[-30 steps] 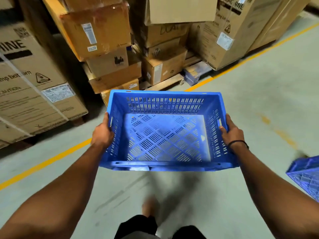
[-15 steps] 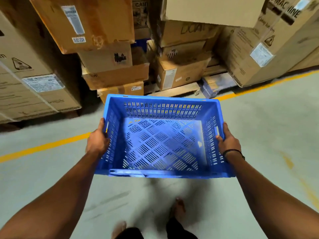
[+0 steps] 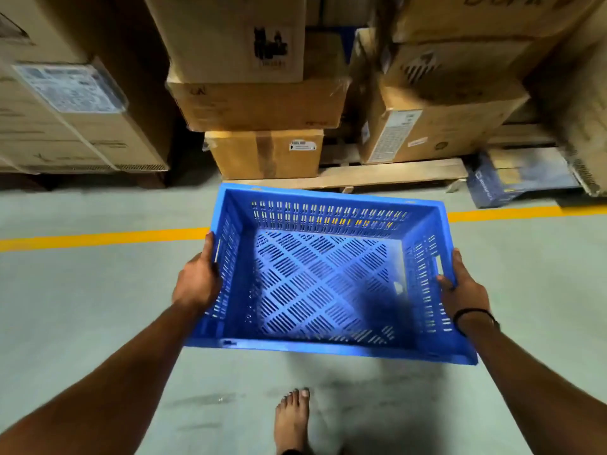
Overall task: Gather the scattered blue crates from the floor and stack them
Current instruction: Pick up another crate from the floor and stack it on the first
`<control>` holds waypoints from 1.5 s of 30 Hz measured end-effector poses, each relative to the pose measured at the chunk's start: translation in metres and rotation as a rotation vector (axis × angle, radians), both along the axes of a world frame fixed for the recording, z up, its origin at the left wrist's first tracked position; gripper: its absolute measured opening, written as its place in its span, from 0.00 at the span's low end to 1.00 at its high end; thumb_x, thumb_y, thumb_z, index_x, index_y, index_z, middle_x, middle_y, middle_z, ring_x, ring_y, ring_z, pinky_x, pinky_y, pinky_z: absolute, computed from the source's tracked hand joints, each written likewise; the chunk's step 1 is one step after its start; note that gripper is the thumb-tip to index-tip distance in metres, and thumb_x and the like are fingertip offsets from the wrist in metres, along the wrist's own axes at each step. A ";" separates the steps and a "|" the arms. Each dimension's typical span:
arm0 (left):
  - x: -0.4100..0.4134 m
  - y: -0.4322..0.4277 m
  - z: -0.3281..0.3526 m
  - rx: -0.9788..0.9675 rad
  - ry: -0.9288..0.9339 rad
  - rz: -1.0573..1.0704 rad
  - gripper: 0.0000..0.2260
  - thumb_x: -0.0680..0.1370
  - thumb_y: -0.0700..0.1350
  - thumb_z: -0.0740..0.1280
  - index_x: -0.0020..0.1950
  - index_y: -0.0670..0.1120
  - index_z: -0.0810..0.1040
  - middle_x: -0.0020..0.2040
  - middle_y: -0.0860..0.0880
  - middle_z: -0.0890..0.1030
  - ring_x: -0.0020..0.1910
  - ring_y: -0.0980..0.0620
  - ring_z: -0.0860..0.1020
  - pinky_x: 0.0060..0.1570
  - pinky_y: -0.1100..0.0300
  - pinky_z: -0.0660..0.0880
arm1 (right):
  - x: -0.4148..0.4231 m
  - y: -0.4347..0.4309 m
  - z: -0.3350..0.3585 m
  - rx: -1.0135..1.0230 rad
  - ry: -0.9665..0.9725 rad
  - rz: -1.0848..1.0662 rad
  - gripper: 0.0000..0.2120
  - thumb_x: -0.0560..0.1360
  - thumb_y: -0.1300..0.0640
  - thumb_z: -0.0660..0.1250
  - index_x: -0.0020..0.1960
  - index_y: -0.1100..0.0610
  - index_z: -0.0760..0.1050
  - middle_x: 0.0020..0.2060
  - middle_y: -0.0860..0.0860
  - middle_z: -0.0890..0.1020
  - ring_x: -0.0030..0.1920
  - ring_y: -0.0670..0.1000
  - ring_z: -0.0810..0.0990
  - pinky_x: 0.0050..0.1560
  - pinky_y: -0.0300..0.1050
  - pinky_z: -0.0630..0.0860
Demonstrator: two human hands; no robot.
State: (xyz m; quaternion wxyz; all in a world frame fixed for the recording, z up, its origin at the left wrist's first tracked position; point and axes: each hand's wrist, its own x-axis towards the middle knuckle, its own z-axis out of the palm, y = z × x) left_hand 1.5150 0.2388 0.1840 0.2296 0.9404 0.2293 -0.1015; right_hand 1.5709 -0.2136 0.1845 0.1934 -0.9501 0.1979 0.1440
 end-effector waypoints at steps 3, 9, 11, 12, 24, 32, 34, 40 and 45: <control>0.007 0.000 -0.040 0.006 0.024 -0.002 0.34 0.75 0.37 0.59 0.78 0.51 0.49 0.55 0.33 0.78 0.50 0.32 0.77 0.48 0.45 0.71 | 0.015 0.000 -0.043 -0.020 0.006 0.025 0.30 0.79 0.53 0.60 0.77 0.44 0.50 0.51 0.70 0.79 0.50 0.70 0.76 0.51 0.56 0.72; -0.003 -0.015 -0.094 -0.001 0.042 0.017 0.37 0.75 0.37 0.61 0.78 0.49 0.45 0.59 0.35 0.74 0.53 0.31 0.75 0.52 0.43 0.71 | 0.036 -0.005 -0.085 -0.016 0.048 -0.001 0.31 0.79 0.53 0.57 0.76 0.41 0.46 0.53 0.72 0.76 0.52 0.71 0.75 0.54 0.59 0.71; 0.002 -0.015 -0.098 0.011 0.032 0.026 0.38 0.74 0.37 0.62 0.78 0.49 0.45 0.59 0.35 0.74 0.54 0.31 0.74 0.53 0.43 0.71 | 0.047 -0.003 -0.085 -0.030 0.053 0.029 0.29 0.80 0.51 0.54 0.76 0.43 0.43 0.53 0.73 0.76 0.53 0.71 0.75 0.54 0.59 0.71; 0.005 -0.014 -0.097 0.019 0.023 0.029 0.37 0.75 0.37 0.61 0.78 0.49 0.45 0.60 0.35 0.74 0.54 0.31 0.74 0.53 0.43 0.71 | 0.053 -0.001 -0.084 -0.036 0.047 0.050 0.28 0.81 0.50 0.53 0.76 0.44 0.43 0.53 0.73 0.76 0.53 0.71 0.75 0.54 0.59 0.71; 0.011 -0.005 -0.097 0.068 -0.007 0.042 0.32 0.78 0.41 0.58 0.77 0.54 0.45 0.60 0.34 0.74 0.53 0.30 0.75 0.51 0.42 0.71 | 0.053 0.009 -0.096 -0.131 -0.033 0.156 0.27 0.81 0.52 0.52 0.76 0.43 0.44 0.63 0.61 0.69 0.53 0.68 0.75 0.53 0.59 0.72; 0.031 0.006 -0.104 0.094 0.015 -0.044 0.29 0.81 0.45 0.54 0.78 0.51 0.42 0.79 0.48 0.43 0.69 0.34 0.66 0.62 0.42 0.68 | 0.040 0.004 -0.108 -0.282 -0.110 0.239 0.29 0.79 0.52 0.56 0.77 0.49 0.47 0.73 0.53 0.61 0.58 0.65 0.71 0.57 0.59 0.68; 0.026 0.006 -0.109 0.096 -0.013 -0.088 0.30 0.81 0.42 0.56 0.78 0.48 0.43 0.78 0.46 0.40 0.75 0.38 0.56 0.68 0.43 0.64 | 0.047 0.005 -0.110 -0.326 -0.122 0.232 0.29 0.79 0.51 0.56 0.76 0.49 0.48 0.75 0.51 0.58 0.62 0.63 0.69 0.59 0.59 0.66; 0.013 0.005 -0.119 0.242 0.001 -0.154 0.29 0.81 0.44 0.55 0.77 0.40 0.44 0.78 0.38 0.42 0.77 0.39 0.42 0.75 0.47 0.45 | 0.060 0.004 -0.117 -0.307 -0.180 0.316 0.31 0.78 0.51 0.59 0.76 0.53 0.51 0.75 0.54 0.59 0.68 0.60 0.66 0.62 0.61 0.64; 0.034 0.013 -0.118 0.368 -0.010 -0.263 0.28 0.82 0.48 0.52 0.77 0.40 0.44 0.78 0.43 0.43 0.77 0.44 0.41 0.74 0.50 0.41 | 0.040 0.001 -0.121 -0.350 -0.177 0.315 0.32 0.77 0.50 0.60 0.76 0.56 0.52 0.75 0.56 0.58 0.69 0.60 0.64 0.64 0.63 0.63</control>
